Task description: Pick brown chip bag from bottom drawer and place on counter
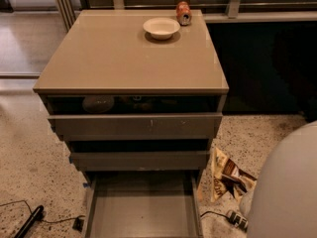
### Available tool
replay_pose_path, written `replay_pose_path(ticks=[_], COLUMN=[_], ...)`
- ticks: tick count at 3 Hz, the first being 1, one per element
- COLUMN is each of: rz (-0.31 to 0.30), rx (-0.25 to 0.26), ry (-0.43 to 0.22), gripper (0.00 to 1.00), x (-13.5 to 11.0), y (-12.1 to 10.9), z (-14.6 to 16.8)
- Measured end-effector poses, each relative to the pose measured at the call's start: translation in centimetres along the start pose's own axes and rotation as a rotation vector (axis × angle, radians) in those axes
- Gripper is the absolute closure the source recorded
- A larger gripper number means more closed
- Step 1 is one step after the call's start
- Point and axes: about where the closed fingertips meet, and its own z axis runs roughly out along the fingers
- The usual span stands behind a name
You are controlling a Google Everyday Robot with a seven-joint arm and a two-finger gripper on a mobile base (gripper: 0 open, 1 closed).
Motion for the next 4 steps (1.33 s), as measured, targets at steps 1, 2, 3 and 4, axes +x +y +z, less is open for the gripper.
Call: replay_pose_path(ticks=[1, 2, 3, 4], rz=[0.001, 0.026, 0.021, 0.001], rx=[0.008, 0.075, 0.153, 0.218], ry=[-0.003, -0.039, -0.098, -0.155], gripper=[1.0, 1.0, 1.0, 1.0], x=[0.0, -2.9, -5.7, -8.0], y=[-0.3, -3.5, -6.4, -8.8], z=[-0.2, -0.5, -2.8, -5.3])
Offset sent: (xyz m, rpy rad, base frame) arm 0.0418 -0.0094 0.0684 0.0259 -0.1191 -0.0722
